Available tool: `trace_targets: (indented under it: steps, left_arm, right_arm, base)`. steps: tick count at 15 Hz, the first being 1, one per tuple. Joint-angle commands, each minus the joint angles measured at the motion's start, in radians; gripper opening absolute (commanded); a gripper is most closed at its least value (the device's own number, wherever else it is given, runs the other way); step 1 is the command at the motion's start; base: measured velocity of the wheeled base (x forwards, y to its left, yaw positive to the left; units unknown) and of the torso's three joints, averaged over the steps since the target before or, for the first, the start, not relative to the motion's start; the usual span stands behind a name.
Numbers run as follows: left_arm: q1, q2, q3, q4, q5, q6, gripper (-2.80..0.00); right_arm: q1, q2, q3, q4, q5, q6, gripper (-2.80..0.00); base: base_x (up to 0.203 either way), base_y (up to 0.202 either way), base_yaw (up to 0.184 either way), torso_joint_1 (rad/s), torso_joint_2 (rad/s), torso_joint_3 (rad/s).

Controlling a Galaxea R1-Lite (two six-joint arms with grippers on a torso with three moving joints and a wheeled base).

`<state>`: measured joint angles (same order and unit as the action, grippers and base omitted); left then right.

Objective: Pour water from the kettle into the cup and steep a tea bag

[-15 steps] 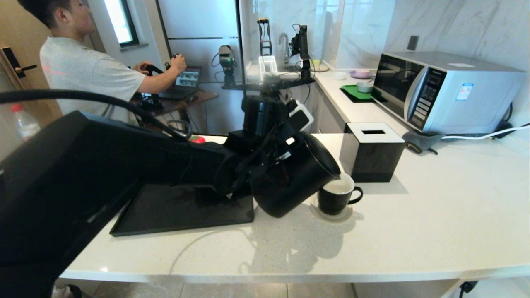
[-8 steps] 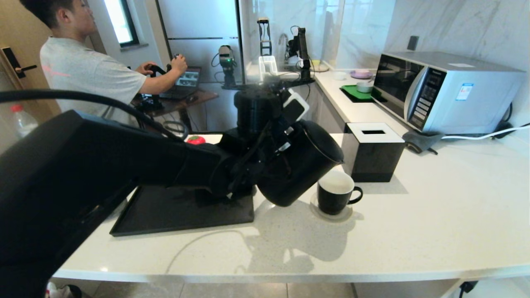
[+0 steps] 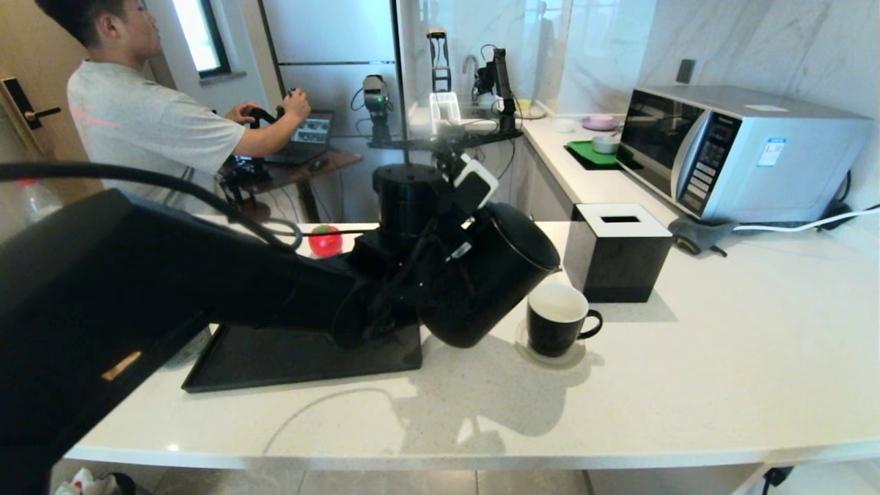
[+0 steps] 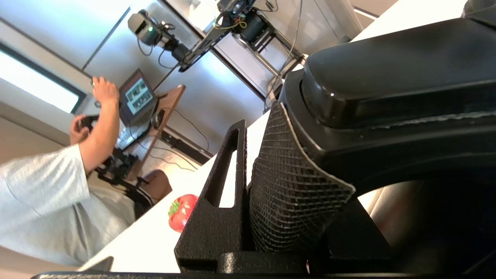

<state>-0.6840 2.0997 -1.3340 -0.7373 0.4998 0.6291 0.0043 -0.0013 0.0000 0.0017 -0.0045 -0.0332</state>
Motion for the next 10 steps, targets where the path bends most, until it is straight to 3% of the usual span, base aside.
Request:
trace_targets:
  steps: [1,10]
  left_arm:
    - [-0.001,-0.024,0.039,-0.017,0.017,-0.01,-2.8]
    - [0.009,-0.176,0.332,-0.243,0.09,-0.128,-2.8]
  right_arm:
    - [0.0,0.001,0.0,0.0,0.0,-0.001,-2.8]
    - [0.0,0.001,0.0,0.0,0.0,-0.001,-2.8]
  base:
    - [0.0,0.0,0.0,0.0,0.0,0.0]
    - [0.0,0.0,0.0,0.0,0.0,0.0]
